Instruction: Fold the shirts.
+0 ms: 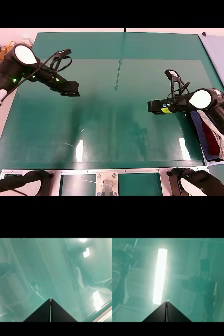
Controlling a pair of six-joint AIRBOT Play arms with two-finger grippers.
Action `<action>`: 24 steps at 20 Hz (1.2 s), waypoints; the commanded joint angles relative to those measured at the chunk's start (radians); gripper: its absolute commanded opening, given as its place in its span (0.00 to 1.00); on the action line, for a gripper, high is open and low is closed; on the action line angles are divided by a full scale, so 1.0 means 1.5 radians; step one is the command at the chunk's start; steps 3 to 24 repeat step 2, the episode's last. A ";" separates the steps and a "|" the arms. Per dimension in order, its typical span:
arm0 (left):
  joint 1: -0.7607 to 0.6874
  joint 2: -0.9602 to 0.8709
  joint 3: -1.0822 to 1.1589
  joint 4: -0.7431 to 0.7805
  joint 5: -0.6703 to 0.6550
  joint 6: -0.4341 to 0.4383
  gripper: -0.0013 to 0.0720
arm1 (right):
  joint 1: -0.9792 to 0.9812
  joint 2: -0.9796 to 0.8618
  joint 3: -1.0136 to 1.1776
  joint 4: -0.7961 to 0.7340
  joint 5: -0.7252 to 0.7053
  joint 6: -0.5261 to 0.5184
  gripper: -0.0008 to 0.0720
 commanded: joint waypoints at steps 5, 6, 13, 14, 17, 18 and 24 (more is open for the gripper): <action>-0.002 0.002 -0.004 -0.004 0.010 -0.001 0.04 | 0.007 -0.002 -0.002 -0.001 -0.007 -0.002 0.02; -0.002 0.002 -0.004 -0.004 0.010 -0.001 0.04 | 0.007 -0.002 -0.002 -0.001 -0.007 -0.002 0.02; -0.002 0.002 -0.004 -0.004 0.010 -0.001 0.04 | 0.007 -0.002 -0.002 -0.001 -0.007 -0.002 0.02; -0.002 0.002 -0.004 -0.004 0.010 -0.001 0.04 | 0.007 -0.002 -0.002 -0.001 -0.007 -0.002 0.02; -0.002 0.002 -0.004 -0.004 0.010 -0.001 0.04 | 0.007 -0.002 -0.002 -0.001 -0.007 -0.002 0.02; -0.002 0.002 -0.004 -0.004 0.010 -0.001 0.04 | 0.007 -0.002 -0.002 -0.001 -0.007 -0.002 0.02; -0.002 0.002 -0.004 -0.004 0.010 -0.001 0.04 | 0.007 -0.002 -0.002 -0.001 -0.007 -0.002 0.02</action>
